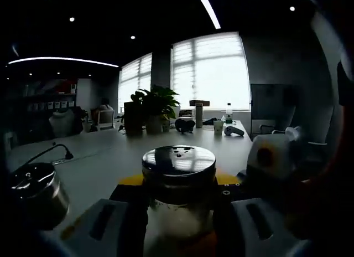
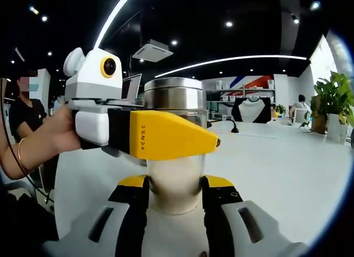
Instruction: Rotate the seasoning bottle until the label or dispensing opening points toward the visible target arrow and the bottle remains upright within the marked orientation range
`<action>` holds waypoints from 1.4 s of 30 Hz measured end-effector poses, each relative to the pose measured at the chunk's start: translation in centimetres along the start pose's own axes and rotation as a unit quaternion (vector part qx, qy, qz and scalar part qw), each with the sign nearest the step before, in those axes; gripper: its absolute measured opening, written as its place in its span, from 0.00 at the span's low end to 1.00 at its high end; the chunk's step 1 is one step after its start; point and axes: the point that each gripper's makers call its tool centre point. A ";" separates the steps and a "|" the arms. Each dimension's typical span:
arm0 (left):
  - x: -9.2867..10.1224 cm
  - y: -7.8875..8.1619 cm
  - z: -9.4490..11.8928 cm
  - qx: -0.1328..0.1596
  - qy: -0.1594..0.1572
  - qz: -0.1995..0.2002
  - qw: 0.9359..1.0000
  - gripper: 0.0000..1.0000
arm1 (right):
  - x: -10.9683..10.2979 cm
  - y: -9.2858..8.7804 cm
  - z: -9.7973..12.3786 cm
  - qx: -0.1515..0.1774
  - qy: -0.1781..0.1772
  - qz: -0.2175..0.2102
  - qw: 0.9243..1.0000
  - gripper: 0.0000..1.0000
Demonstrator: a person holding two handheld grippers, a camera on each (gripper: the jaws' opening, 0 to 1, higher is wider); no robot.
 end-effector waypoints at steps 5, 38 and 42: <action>0.3 0.0 -0.1 0.003 -0.027 -0.002 1.000 0.46 | 0.0 0.0 0.0 -0.001 0.001 0.000 1.000 0.37; 1.4 0.1 0.7 0.045 -0.134 -0.006 0.990 0.46 | -1.1 0.5 0.5 0.011 0.130 -0.015 0.991 0.37; 1.4 0.1 0.7 0.042 -0.133 -0.006 0.990 0.46 | -1.2 0.4 0.3 0.007 0.172 -0.006 0.985 0.37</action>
Point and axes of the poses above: the point that each gripper's makers call its tool centre point, and the gripper's own axes: z roughly backward along the fingers, x roughly to its right, y roughly out of its top, and after that the axes turned 3 degrees about -y, right-handed
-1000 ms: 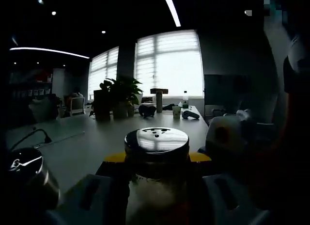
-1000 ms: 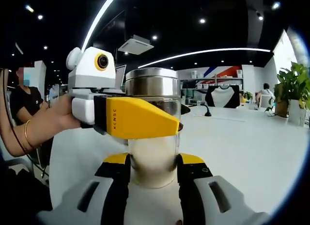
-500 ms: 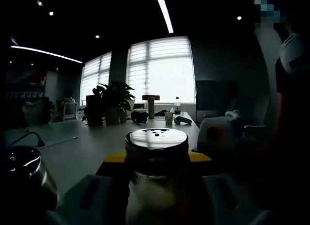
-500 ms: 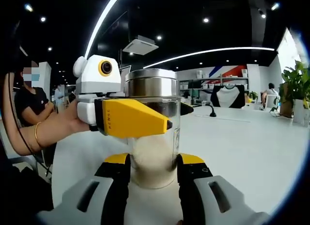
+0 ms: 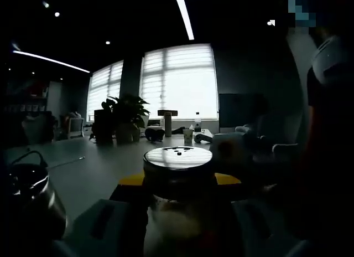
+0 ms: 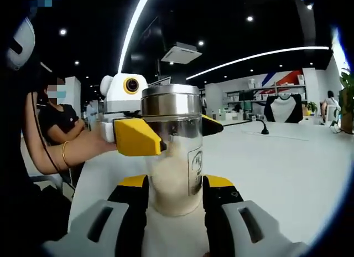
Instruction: Rotate the seasoning bottle until the label or dispensing opening points toward the visible target arrow and the bottle remains upright within the marked orientation range
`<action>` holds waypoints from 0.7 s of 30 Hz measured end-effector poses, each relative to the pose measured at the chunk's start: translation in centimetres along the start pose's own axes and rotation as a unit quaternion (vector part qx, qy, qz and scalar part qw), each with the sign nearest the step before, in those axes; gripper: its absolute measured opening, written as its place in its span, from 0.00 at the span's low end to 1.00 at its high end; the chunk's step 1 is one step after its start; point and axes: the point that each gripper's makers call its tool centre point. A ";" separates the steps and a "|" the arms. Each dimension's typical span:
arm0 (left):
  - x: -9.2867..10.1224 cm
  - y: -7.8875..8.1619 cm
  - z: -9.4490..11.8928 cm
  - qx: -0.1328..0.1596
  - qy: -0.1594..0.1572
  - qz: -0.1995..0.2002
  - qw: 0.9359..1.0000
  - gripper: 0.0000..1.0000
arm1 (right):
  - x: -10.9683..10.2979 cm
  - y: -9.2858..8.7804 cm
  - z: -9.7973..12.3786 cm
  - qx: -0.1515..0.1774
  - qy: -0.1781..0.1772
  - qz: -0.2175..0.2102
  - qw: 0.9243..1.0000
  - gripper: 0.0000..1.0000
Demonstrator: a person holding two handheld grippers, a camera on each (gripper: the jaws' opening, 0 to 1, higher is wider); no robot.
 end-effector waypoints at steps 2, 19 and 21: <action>0.0 0.0 0.0 0.000 0.000 0.000 1.000 0.46 | -0.1 0.0 -0.1 -0.002 0.019 0.011 1.000 0.37; 0.2 -0.1 -0.1 -0.004 0.003 0.003 1.000 0.46 | -0.3 -0.1 -0.2 -0.005 0.041 0.025 0.999 0.36; 0.1 -0.2 0.0 -0.001 0.005 0.006 1.000 0.46 | -0.3 -0.1 -0.2 -0.006 0.035 0.027 0.999 0.36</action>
Point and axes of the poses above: the point that each gripper's makers call its tool centre point, and the gripper's own axes: z roughly backward along the fingers, x roughly to its right, y roughly out of its top, and after that the axes turned 3 degrees about -y, right-handed
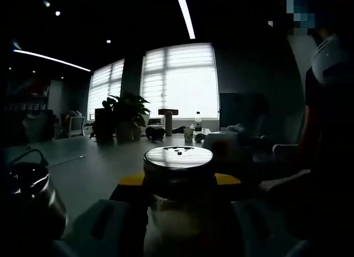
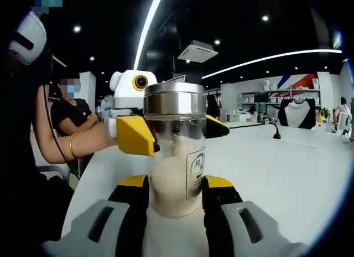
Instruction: Rotate the seasoning bottle until the label or dispensing opening points toward the visible target arrow and the bottle remains upright within the marked orientation range
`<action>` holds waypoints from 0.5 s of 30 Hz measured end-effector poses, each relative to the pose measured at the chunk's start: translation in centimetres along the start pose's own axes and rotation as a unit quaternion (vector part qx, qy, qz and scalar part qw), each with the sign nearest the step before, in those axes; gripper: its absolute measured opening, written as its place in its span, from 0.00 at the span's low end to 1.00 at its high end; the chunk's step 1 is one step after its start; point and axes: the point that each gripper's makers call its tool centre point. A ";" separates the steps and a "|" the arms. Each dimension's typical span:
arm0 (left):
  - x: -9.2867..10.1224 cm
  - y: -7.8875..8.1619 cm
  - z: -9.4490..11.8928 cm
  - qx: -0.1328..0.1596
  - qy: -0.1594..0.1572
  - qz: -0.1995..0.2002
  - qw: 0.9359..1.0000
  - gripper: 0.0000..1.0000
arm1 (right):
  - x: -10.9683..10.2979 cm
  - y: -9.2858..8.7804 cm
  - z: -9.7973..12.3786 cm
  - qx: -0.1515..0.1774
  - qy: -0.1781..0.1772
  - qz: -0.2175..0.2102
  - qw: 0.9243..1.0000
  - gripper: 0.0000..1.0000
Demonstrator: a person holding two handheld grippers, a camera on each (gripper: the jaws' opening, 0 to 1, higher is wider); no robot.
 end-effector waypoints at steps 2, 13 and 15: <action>0.0 0.0 0.0 0.001 0.005 0.001 1.000 0.46 | 0.1 0.0 0.0 0.000 -0.003 0.001 1.000 0.36; -0.2 -0.8 -0.3 -0.002 0.046 -0.009 0.999 0.46 | 0.4 -0.1 0.2 0.001 -0.044 -0.003 0.999 0.36; -0.2 -0.9 -0.3 -0.005 0.052 -0.015 0.999 0.46 | 0.4 -0.1 0.3 0.001 -0.052 -0.003 0.999 0.36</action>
Point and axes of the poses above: the point that each gripper's makers call its tool centre point, and the gripper's own axes: z roughly backward along the fingers, x roughly to its right, y roughly out of its top, and after that the axes turned 3 degrees about -y, right-handed
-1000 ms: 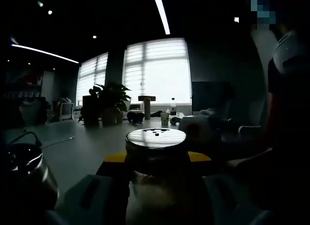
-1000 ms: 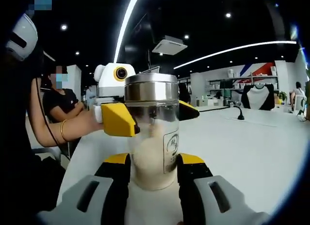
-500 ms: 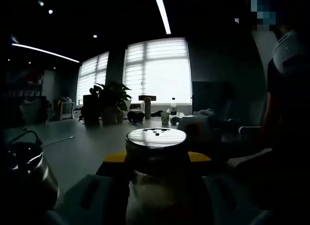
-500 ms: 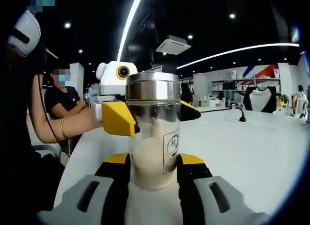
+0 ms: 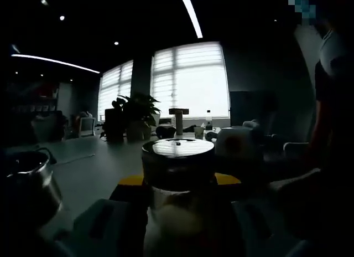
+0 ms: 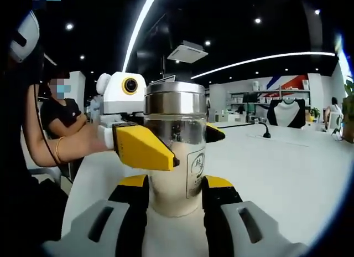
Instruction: Rotate the seasoning bottle until the label or dispensing opening points toward the visible target arrow and the bottle remains upright within the marked orientation range
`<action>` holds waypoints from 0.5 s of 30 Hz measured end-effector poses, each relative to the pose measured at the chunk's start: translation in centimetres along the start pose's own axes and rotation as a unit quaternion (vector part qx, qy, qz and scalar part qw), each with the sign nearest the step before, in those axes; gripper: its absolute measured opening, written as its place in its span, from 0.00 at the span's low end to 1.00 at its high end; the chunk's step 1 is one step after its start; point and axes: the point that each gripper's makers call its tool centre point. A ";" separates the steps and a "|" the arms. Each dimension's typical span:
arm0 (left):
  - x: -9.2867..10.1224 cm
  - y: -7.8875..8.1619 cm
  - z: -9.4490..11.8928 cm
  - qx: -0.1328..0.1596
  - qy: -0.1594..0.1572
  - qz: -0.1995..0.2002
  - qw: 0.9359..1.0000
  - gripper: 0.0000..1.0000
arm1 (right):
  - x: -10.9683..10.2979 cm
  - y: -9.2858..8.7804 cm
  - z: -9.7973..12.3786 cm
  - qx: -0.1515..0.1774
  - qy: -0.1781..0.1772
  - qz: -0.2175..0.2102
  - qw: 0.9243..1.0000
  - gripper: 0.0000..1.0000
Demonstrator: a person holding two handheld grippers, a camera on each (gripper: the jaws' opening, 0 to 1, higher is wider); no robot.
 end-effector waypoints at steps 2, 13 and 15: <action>-0.1 0.0 0.0 -0.001 0.010 0.000 1.000 0.46 | 0.2 0.0 0.0 0.000 -0.007 -0.001 1.000 0.36; -0.8 -0.3 0.3 -0.016 0.051 -0.001 0.999 0.46 | 0.6 0.0 -0.1 0.001 -0.062 -0.008 0.998 0.36; -1.0 -0.4 0.4 -0.018 0.057 0.003 0.998 0.45 | 0.8 0.0 -0.2 0.001 -0.083 -0.008 0.996 0.36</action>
Point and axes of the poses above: the point that each gripper's makers call its tool centre point, and the gripper's own axes: z roughly backward along the fingers, x roughly to its right, y roughly out of its top, and after that the axes turned 3 degrees about -y, right-handed
